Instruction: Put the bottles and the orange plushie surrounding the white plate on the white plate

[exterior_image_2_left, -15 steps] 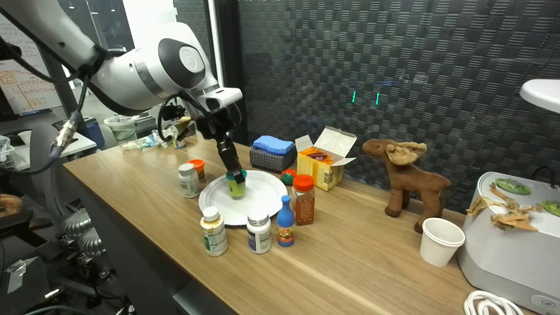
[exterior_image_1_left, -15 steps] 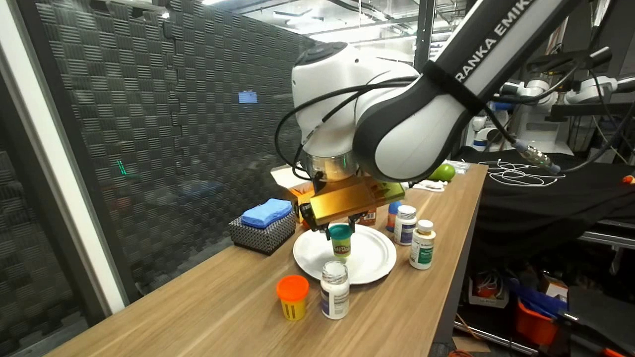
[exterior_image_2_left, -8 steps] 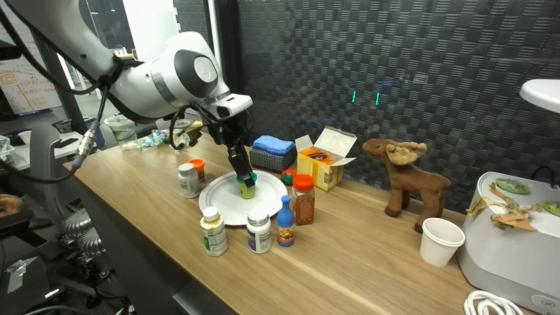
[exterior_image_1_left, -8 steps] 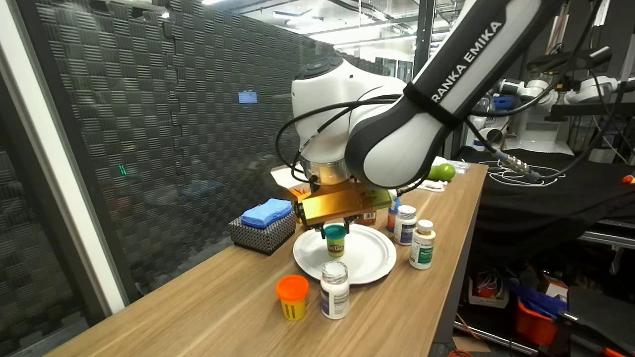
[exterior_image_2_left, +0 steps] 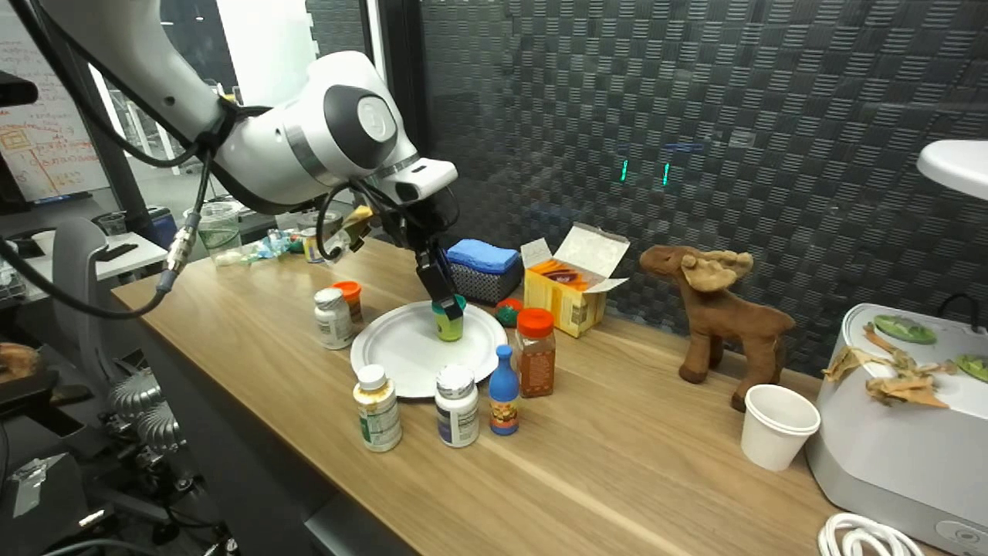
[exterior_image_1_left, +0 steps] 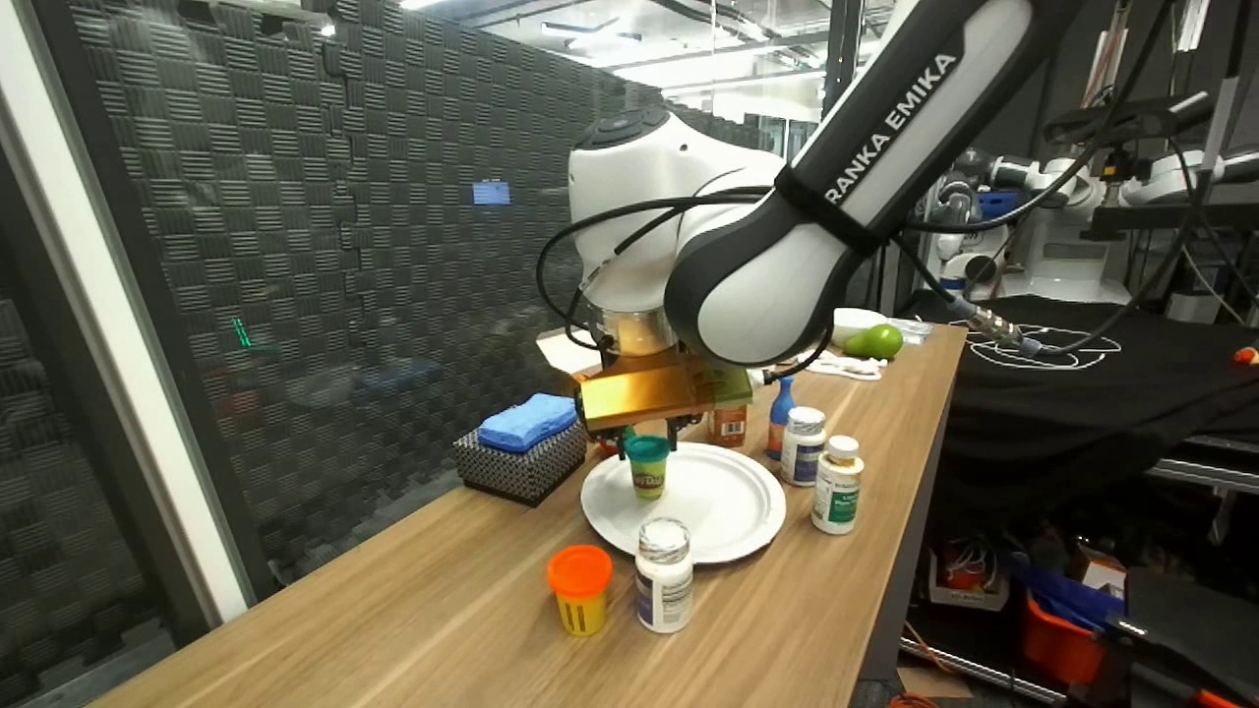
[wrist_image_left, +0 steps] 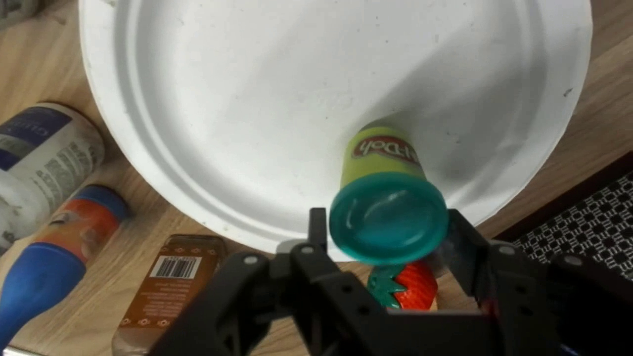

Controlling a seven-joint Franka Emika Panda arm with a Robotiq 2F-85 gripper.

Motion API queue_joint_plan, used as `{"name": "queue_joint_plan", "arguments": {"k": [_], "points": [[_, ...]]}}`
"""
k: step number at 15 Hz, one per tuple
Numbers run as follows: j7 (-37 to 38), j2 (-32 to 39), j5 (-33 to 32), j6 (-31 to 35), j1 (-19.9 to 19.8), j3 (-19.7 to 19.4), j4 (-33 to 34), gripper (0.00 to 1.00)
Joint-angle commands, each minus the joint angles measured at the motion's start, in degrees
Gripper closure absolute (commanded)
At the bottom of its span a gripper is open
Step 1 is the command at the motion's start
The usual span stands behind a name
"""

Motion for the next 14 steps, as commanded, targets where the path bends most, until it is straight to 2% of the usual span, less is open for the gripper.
{"name": "queue_joint_plan", "arguments": {"k": [1,2,4,7,11,14], "points": [[-1.7,-2.0,1.2,1.2,-0.3,1.1,-1.3,0.08],[-2.0,-2.9,1.7,1.3,-0.4,1.5,-1.8,0.00],[-1.8,-5.0,1.7,0.6,0.1,1.9,-2.3,0.00],[-6.8,-9.6,3.8,-0.5,0.1,5.6,-3.6,0.00],[-18.9,-14.0,15.2,0.9,-0.5,13.5,-7.3,0.00],[-28.8,-13.8,23.5,0.4,-0.5,17.7,-9.4,0.00]]}}
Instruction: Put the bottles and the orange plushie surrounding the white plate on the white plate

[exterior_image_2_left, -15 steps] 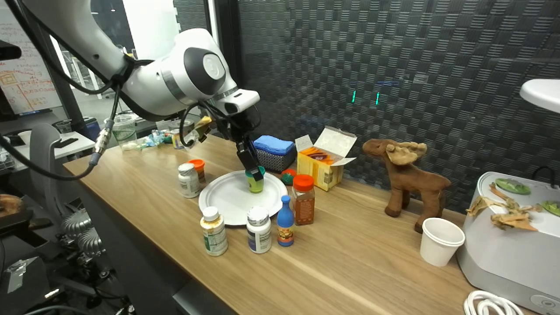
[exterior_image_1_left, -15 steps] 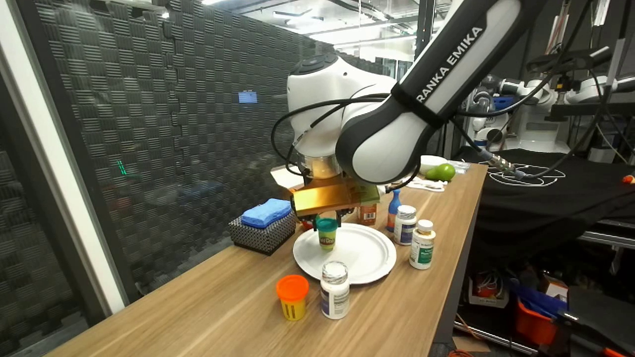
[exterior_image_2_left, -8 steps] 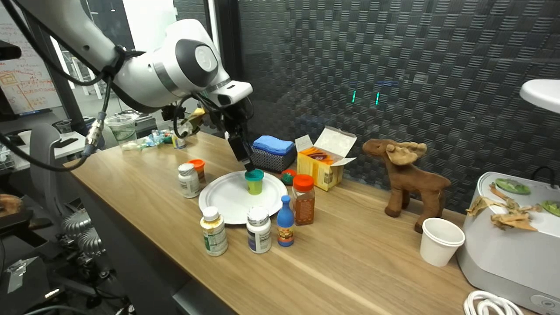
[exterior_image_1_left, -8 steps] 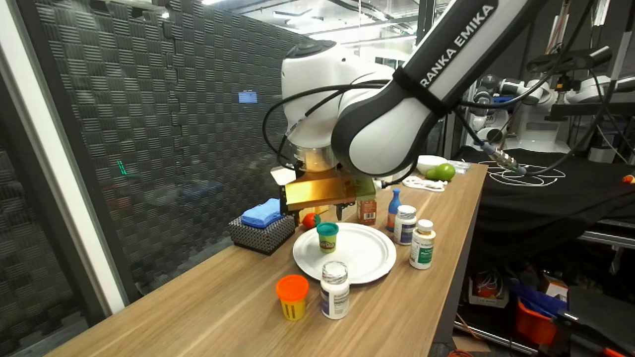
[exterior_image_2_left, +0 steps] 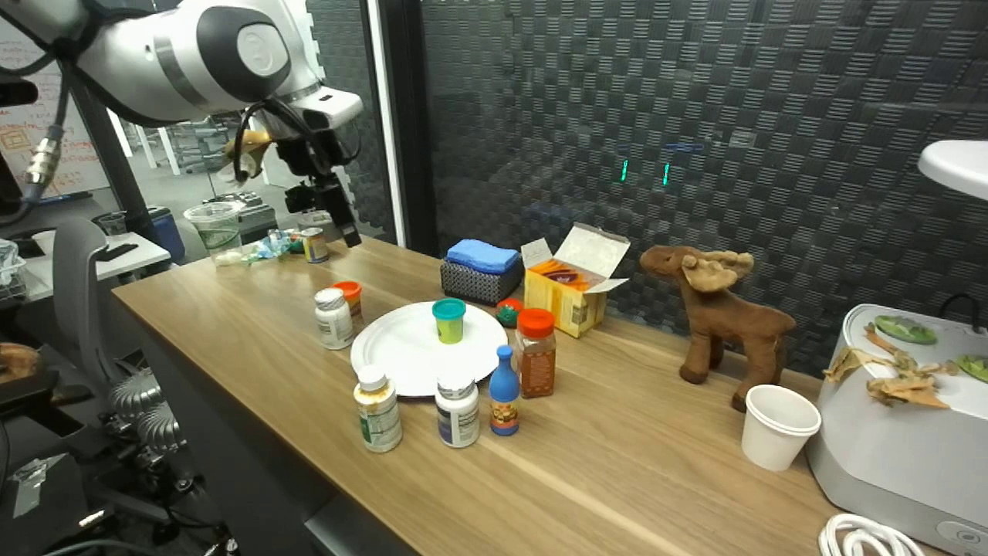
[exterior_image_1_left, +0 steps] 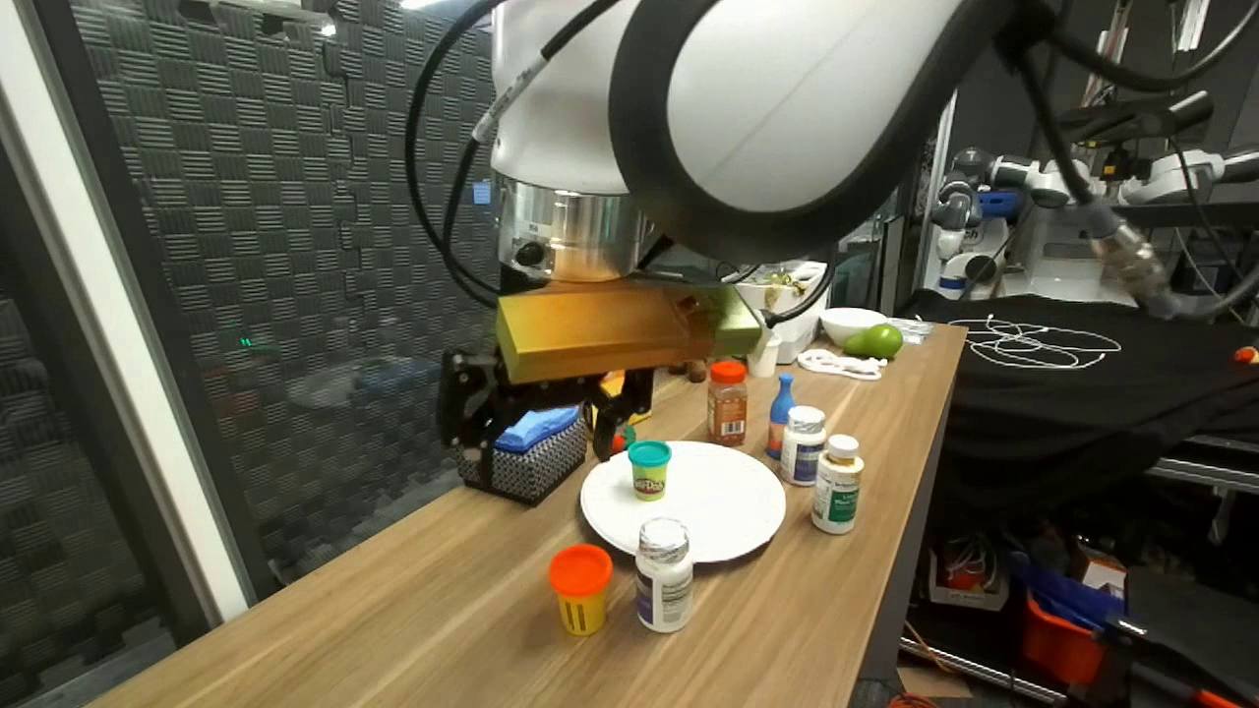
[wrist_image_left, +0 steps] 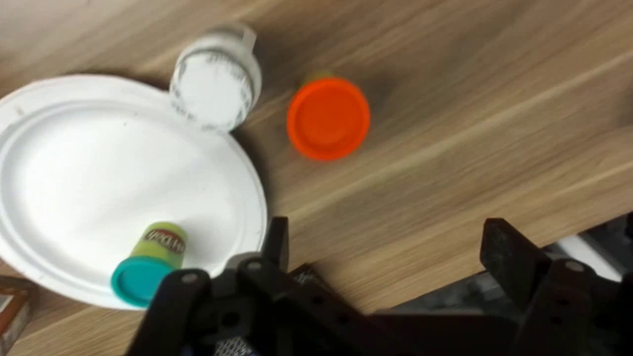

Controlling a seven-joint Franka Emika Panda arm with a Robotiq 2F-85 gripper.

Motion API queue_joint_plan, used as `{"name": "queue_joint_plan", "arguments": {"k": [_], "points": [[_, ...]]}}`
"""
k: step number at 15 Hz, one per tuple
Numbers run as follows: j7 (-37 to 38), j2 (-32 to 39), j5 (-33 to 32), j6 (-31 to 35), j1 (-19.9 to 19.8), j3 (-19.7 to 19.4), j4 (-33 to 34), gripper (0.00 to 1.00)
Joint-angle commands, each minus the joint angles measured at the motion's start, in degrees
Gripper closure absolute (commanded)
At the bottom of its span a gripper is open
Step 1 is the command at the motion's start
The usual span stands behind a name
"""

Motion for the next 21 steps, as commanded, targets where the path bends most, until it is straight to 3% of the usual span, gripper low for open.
{"name": "queue_joint_plan", "arguments": {"k": [1,3,13,21], "points": [[-11.0,-1.3,7.7,0.0,-0.4,3.6,-3.9,0.00],[-15.2,-0.7,9.4,1.4,-0.2,4.3,-5.6,0.00],[-22.2,3.0,-0.7,9.6,1.8,-0.1,-5.2,0.00],[-32.5,6.2,2.3,8.5,0.2,-0.6,-3.8,0.00]]}}
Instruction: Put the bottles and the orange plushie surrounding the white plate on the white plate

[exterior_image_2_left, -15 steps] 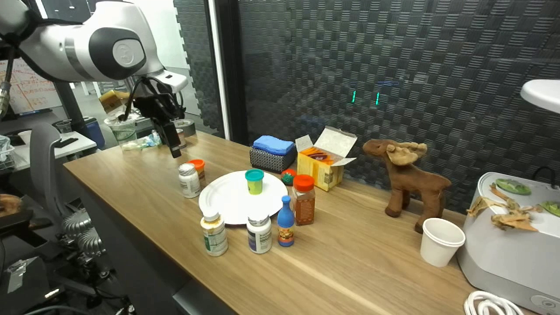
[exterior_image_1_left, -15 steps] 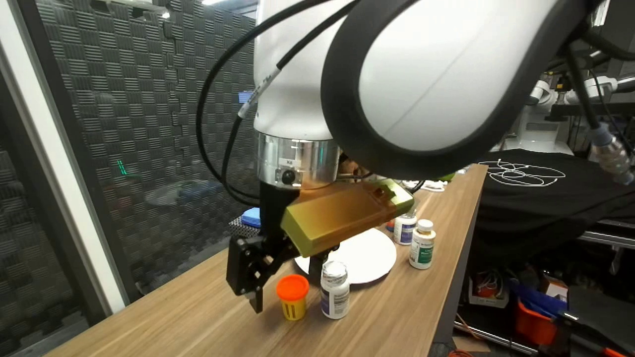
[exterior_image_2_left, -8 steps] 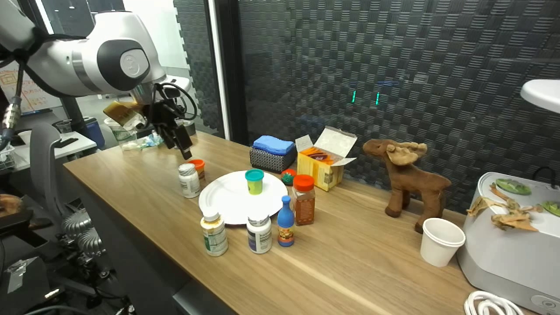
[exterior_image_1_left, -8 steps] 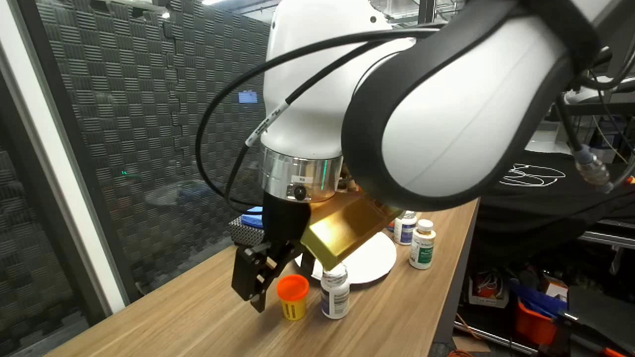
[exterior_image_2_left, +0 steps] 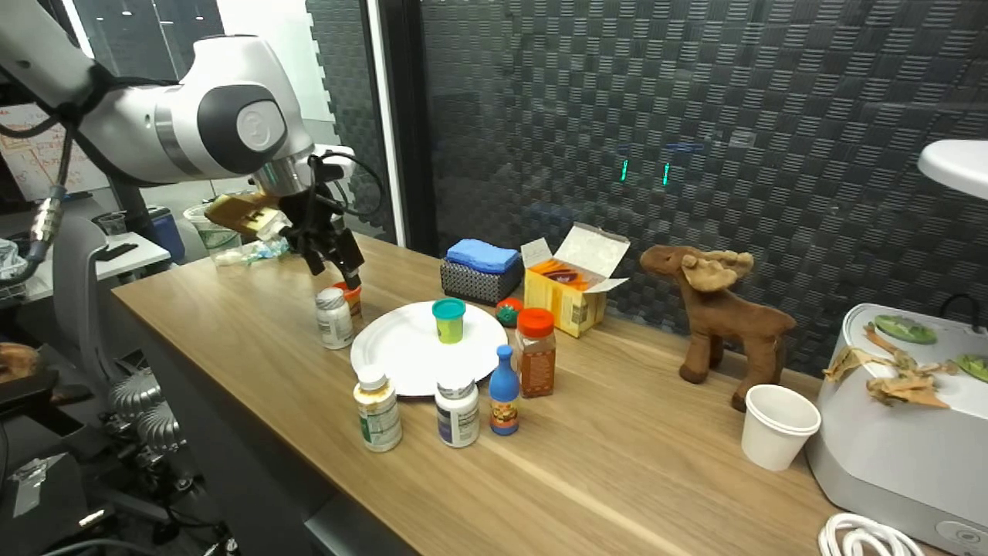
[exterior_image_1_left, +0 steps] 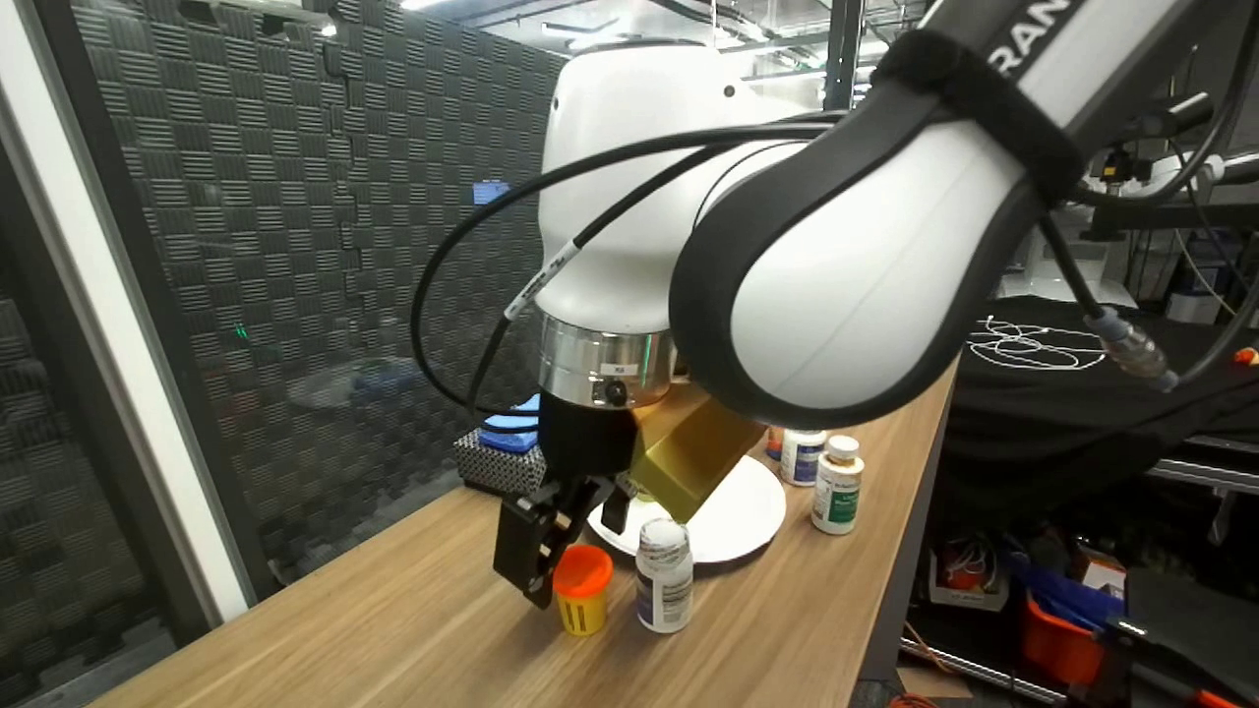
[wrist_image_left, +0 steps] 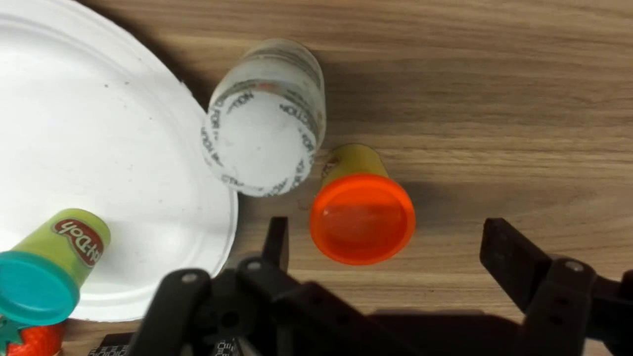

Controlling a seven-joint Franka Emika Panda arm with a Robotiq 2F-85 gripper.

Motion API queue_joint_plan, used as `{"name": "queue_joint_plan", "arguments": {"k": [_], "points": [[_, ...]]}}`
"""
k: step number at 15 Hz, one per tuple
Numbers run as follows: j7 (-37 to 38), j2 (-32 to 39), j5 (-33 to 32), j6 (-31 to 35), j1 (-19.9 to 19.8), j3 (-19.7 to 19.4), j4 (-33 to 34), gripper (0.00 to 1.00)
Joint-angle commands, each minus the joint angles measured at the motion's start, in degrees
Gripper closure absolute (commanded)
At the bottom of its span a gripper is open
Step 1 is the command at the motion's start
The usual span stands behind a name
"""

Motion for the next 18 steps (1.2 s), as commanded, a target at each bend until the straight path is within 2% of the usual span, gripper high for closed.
{"name": "queue_joint_plan", "arguments": {"k": [1,3,4,5,6,10,11,13,18], "points": [[-5.0,2.2,2.6,-0.1,-0.4,0.3,2.1,0.00],[-6.4,3.1,3.5,-0.1,-0.4,0.3,2.4,0.00],[-6.7,3.3,3.5,-0.2,-0.2,0.1,2.6,0.25],[-7.1,3.4,3.5,-0.4,-0.2,0.0,2.7,0.27],[-7.1,3.5,3.1,-0.6,0.1,-0.3,2.9,0.34],[-6.3,2.9,1.2,-0.9,1.0,-1.8,3.2,0.67],[-5.7,2.5,0.5,-1.2,1.3,-2.2,3.3,0.71],[-3.7,1.9,-1.2,-2.0,2.3,-3.8,4.0,0.71],[7.7,1.3,-5.1,-1.9,3.6,-10.4,7.1,0.71]]}}
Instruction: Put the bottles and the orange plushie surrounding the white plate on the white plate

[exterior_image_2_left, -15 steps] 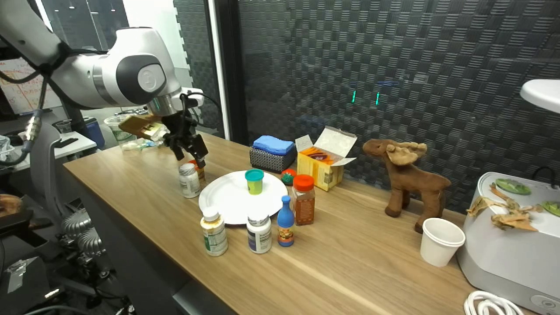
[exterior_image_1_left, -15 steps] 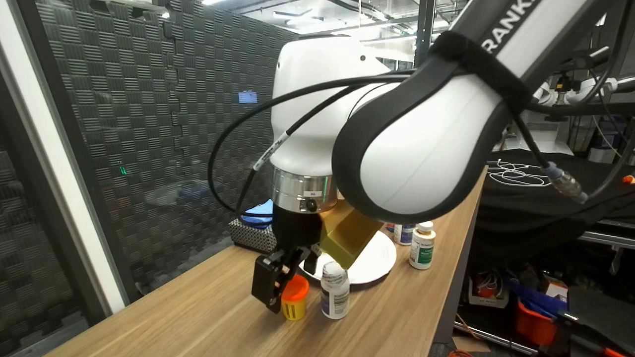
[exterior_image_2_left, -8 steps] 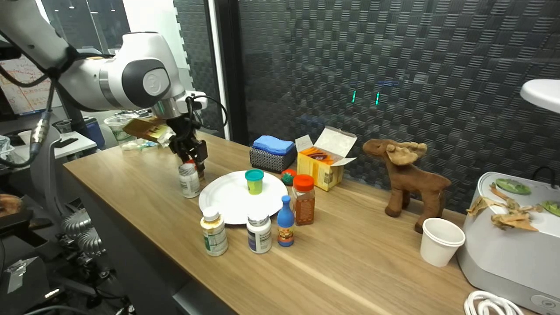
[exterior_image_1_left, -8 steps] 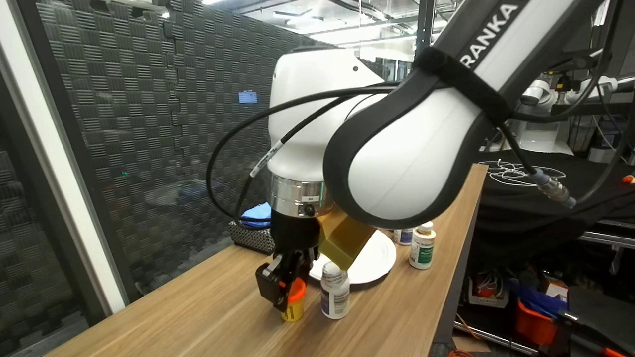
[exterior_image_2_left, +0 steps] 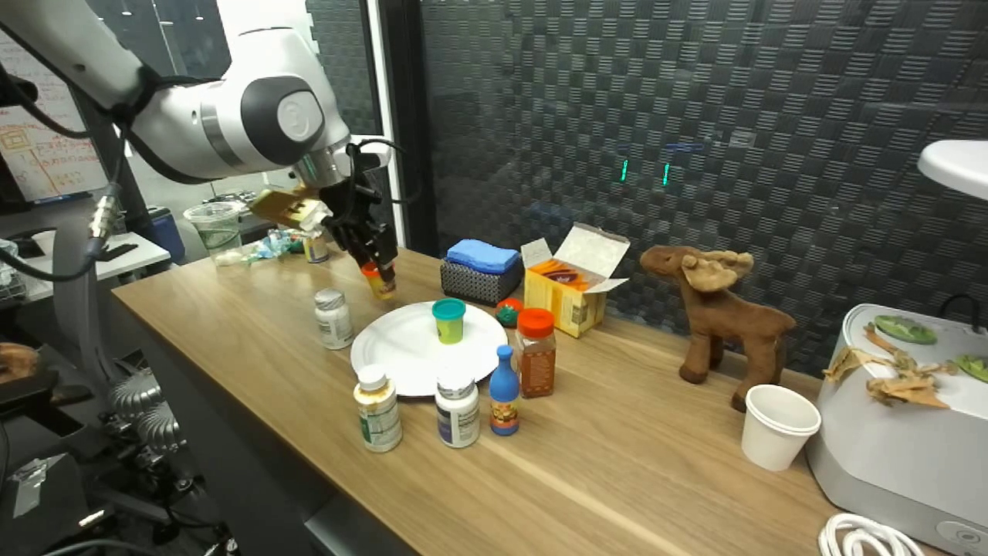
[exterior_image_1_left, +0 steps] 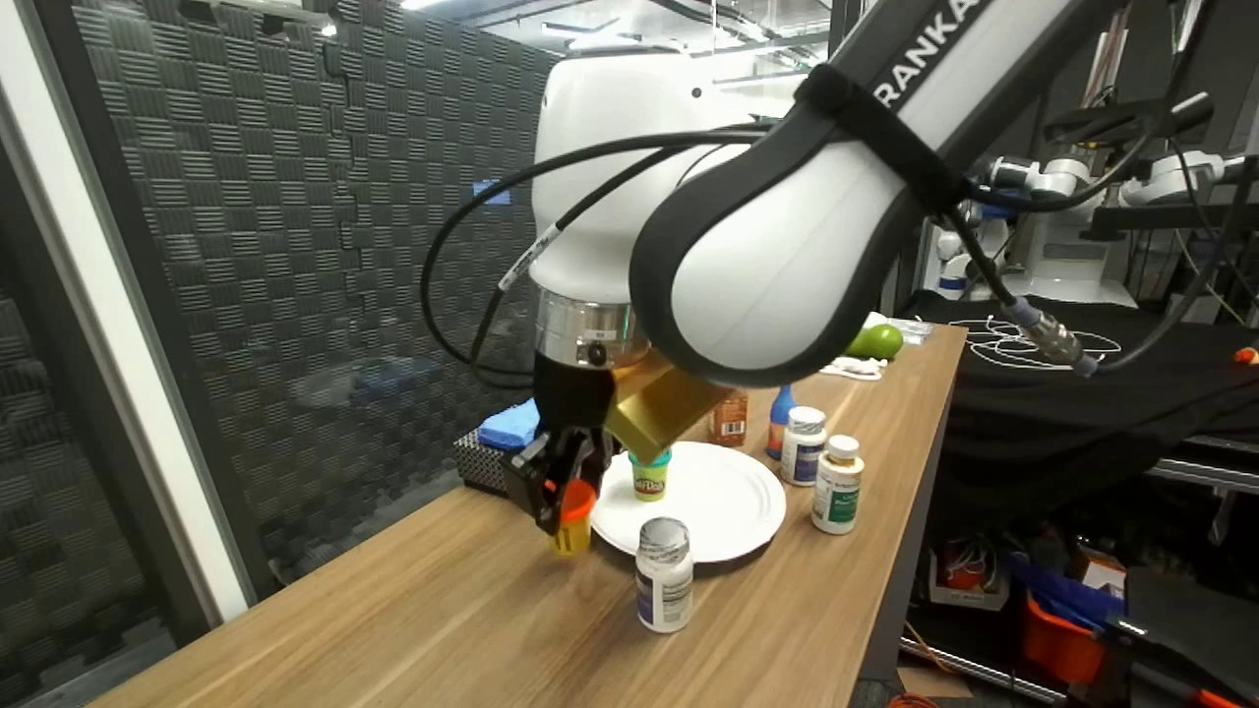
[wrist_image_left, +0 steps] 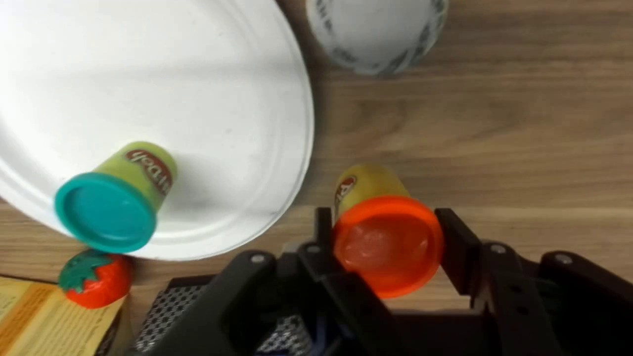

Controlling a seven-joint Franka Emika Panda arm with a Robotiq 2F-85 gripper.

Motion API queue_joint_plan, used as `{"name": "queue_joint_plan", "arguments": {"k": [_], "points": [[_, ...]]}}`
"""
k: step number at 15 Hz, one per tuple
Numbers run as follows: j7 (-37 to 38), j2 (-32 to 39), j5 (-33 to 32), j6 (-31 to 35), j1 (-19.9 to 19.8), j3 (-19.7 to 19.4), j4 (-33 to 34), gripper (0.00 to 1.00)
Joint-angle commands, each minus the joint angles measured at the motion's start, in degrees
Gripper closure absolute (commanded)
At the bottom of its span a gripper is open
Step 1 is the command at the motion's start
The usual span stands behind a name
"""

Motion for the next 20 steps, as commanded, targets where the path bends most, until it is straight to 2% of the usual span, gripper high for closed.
{"name": "queue_joint_plan", "arguments": {"k": [1,3,5,12,20], "points": [[8.9,-1.1,-3.7,-1.9,1.5,-4.8,2.2,0.71],[13.5,-0.6,-5.9,-3.2,1.8,-7.0,2.8,0.71],[17.2,-0.7,-7.2,-6.0,1.5,-7.6,2.7,0.71],[23.3,-0.6,-5.9,-14.4,-0.2,-4.9,2.5,0.71],[35.2,2.5,-2.7,-10.5,-1.7,-4.6,2.9,0.71]]}}
